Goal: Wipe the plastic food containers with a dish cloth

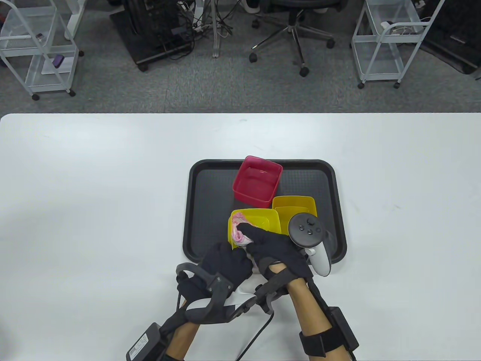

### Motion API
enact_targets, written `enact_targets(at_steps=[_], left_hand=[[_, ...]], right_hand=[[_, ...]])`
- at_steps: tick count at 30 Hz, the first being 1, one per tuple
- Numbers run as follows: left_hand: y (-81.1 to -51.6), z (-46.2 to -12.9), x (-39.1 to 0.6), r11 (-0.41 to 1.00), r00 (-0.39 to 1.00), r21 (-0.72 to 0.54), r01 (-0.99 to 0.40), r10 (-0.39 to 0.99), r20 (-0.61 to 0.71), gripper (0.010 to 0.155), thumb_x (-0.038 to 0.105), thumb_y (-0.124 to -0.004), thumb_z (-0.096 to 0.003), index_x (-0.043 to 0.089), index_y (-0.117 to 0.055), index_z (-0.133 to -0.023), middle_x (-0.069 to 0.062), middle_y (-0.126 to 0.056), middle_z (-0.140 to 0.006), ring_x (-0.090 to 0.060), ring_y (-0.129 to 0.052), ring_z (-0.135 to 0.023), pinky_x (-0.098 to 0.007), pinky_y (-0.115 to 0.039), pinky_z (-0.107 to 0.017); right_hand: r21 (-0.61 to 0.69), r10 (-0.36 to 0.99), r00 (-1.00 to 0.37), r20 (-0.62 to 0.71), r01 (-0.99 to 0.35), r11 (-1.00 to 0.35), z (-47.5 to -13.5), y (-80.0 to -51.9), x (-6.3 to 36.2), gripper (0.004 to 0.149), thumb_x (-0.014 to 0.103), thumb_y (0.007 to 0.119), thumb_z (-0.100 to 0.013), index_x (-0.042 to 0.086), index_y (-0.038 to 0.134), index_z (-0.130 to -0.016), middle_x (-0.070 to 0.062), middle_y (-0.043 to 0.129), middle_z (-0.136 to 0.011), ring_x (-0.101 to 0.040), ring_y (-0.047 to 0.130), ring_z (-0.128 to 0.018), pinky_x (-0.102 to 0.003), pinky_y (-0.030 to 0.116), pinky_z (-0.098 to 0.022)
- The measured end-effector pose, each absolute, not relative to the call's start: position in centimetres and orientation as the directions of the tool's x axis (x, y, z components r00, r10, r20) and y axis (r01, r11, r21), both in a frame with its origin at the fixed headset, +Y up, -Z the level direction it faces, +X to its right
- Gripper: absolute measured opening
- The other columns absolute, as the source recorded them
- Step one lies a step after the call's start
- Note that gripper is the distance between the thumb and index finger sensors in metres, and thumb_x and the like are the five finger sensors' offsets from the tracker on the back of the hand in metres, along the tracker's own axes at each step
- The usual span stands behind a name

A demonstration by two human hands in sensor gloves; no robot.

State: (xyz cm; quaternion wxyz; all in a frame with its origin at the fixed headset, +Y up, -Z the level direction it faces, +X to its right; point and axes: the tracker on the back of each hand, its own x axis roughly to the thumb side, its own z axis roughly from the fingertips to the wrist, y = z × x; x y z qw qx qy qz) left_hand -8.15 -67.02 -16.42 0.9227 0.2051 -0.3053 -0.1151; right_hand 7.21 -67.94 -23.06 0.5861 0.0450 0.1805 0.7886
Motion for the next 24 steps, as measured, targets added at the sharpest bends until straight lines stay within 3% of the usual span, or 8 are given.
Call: enact_targets(at_steps=[3,5,9,14,17,21,24], left_hand=[[-67.3,-16.7,-8.8,0.888,0.778,0.443,0.123,-0.363,0.512,0.036,0.055,-0.088,-0.0397,0.034,-0.096,-0.068,0.018,-0.099,-0.078,-0.028,-0.104,-0.075,-0.039,-0.093,-0.063],[-67.4,-16.9,-9.3,0.879,0.772,0.451,0.154,-0.392,0.5,0.036,0.056,-0.089,-0.0391,0.035,-0.096,-0.068,0.019,-0.098,-0.078,-0.027,-0.104,-0.077,-0.039,-0.093,-0.065],[-67.5,-16.5,-8.9,0.882,0.768,0.447,0.152,-0.39,0.508,0.036,0.055,-0.089,-0.0395,0.034,-0.096,-0.068,0.017,-0.1,-0.077,-0.028,-0.104,-0.075,-0.04,-0.093,-0.064],[-67.2,-16.2,-8.2,0.874,0.762,0.464,0.143,-0.397,0.512,0.036,0.055,-0.088,-0.0398,0.034,-0.096,-0.068,0.017,-0.099,-0.078,-0.028,-0.104,-0.075,-0.04,-0.093,-0.063],[-67.1,-15.8,-7.6,0.877,0.757,0.467,0.111,-0.379,0.532,0.037,0.055,-0.088,-0.0403,0.033,-0.096,-0.069,0.016,-0.099,-0.078,-0.029,-0.104,-0.074,-0.04,-0.093,-0.063],[-67.1,-15.5,-7.1,0.863,0.75,0.493,0.111,-0.398,0.528,0.037,0.055,-0.088,-0.0404,0.033,-0.096,-0.068,0.015,-0.099,-0.077,-0.029,-0.105,-0.072,-0.04,-0.094,-0.062],[-66.8,-15.4,-7.2,0.872,0.766,0.484,0.072,-0.36,0.533,0.037,0.056,-0.088,-0.0406,0.032,-0.096,-0.068,0.015,-0.099,-0.077,-0.03,-0.106,-0.071,-0.041,-0.094,-0.061]], right_hand=[[0.422,0.879,-0.474,-0.058,-0.81,-0.408,-23.1,-67.7,6.9,0.043,0.006,0.078,-0.047,0.01,0.077,-0.089,-0.024,0.078,-0.094,-0.05,0.075,-0.079,-0.054,0.079,-0.05],[0.42,0.771,-0.635,0.056,-0.685,-0.595,-22.8,-67.4,6.3,0.043,0.005,0.078,-0.046,0.011,0.078,-0.089,-0.021,0.079,-0.095,-0.049,0.077,-0.082,-0.054,0.08,-0.052],[0.375,0.624,-0.763,0.171,-0.535,-0.757,-22.4,-66.5,4.9,0.041,0.003,0.078,-0.046,0.012,0.08,-0.086,-0.018,0.08,-0.095,-0.048,0.077,-0.085,-0.054,0.08,-0.054],[0.143,0.307,-0.894,0.328,-0.274,-0.951,-21.7,-65.9,3.8,0.041,0.003,0.079,-0.046,0.016,0.082,-0.085,-0.015,0.079,-0.098,-0.045,0.074,-0.089,-0.053,0.077,-0.059],[-0.027,0.129,-0.936,0.328,-0.146,-0.989,-21.7,-66.1,3.7,0.042,0.006,0.078,-0.047,0.018,0.079,-0.087,-0.014,0.075,-0.1,-0.043,0.073,-0.09,-0.051,0.078,-0.06],[-0.036,0.328,-0.904,0.273,-0.35,-0.936,-22.0,-66.2,5.0,0.043,0.009,0.078,-0.046,0.018,0.078,-0.088,-0.014,0.079,-0.097,-0.042,0.077,-0.085,-0.049,0.082,-0.055],[0.063,0.711,-0.687,0.147,-0.711,-0.7,-22.3,-66.4,6.6,0.043,0.007,0.078,-0.046,0.013,0.078,-0.089,-0.021,0.077,-0.096,-0.049,0.073,-0.083,-0.054,0.079,-0.053]])
